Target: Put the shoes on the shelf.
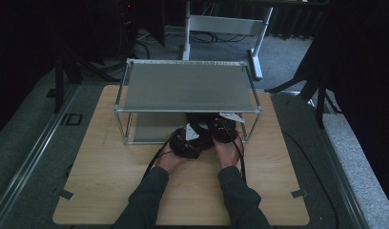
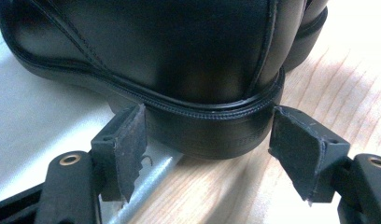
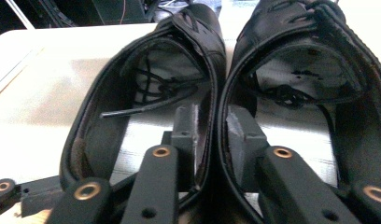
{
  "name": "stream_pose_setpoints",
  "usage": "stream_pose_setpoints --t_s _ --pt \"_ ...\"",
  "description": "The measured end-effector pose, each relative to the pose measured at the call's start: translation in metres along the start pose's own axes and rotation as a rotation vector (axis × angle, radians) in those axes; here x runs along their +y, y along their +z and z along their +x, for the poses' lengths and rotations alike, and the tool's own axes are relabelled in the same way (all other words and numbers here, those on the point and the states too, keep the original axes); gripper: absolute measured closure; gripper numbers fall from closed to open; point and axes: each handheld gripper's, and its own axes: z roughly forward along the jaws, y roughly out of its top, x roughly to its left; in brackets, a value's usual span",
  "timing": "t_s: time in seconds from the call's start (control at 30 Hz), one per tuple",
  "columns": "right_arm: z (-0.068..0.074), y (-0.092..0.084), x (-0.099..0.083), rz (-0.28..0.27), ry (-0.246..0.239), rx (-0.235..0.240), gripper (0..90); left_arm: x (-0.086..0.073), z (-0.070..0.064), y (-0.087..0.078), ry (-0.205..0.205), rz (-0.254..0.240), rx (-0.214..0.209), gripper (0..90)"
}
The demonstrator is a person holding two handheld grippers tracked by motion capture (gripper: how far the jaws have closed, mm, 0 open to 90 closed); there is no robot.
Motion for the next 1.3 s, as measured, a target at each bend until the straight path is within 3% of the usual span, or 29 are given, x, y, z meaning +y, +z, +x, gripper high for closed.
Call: stream_pose_setpoints --t_s 0.17,0.27,0.37,0.47,0.53,0.6,0.67,0.73,0.83,0.9,1.1,1.3 --pt "0.000 0.002 -0.001 -0.042 -0.022 0.034 61.3 -0.006 0.003 0.005 0.024 0.025 -0.023 27.6" --pt "0.002 0.001 -0.002 -0.058 -0.088 0.026 56.1 -0.007 0.001 0.006 0.046 0.028 -0.024 27.8" --pt "-0.001 -0.004 0.000 -0.070 -0.069 0.038 48.3 -0.007 0.000 0.006 0.056 0.026 -0.020 28.0" --pt "-0.002 -0.009 -0.004 -0.097 -0.120 0.043 47.6 -0.007 0.001 0.006 0.057 0.025 -0.025 28.0" --pt "-0.004 -0.017 -0.006 -0.138 -0.121 0.041 47.5 -0.007 0.001 0.007 0.052 0.022 -0.029 28.0" --pt "-0.006 -0.028 -0.007 -0.181 -0.130 0.070 46.3 -0.007 0.000 0.006 0.050 0.025 -0.026 28.1" --pt "-0.010 -0.037 -0.010 -0.181 -0.149 0.034 46.9 -0.006 0.000 0.007 0.041 0.023 -0.029 28.0" --pt "-0.019 -0.046 -0.015 -0.173 -0.128 0.016 48.2 -0.005 0.000 0.007 0.040 0.024 -0.026 28.0" --pt "-0.035 -0.060 -0.025 -0.204 -0.119 -0.016 49.1 -0.005 -0.002 0.008 0.047 0.032 -0.015 28.1" --pt "-0.046 -0.067 -0.031 -0.180 -0.116 -0.030 48.8 -0.005 -0.002 0.005 0.030 0.029 -0.024 31.2" --pt "-0.071 -0.077 -0.038 -0.074 -0.104 -0.050 47.9 -0.013 -0.001 -0.021 -0.018 0.024 -0.021 27.4" --pt "-0.096 -0.087 -0.050 -0.003 -0.092 -0.056 47.8 -0.031 0.012 -0.047 -0.137 0.015 -0.009 28.3"
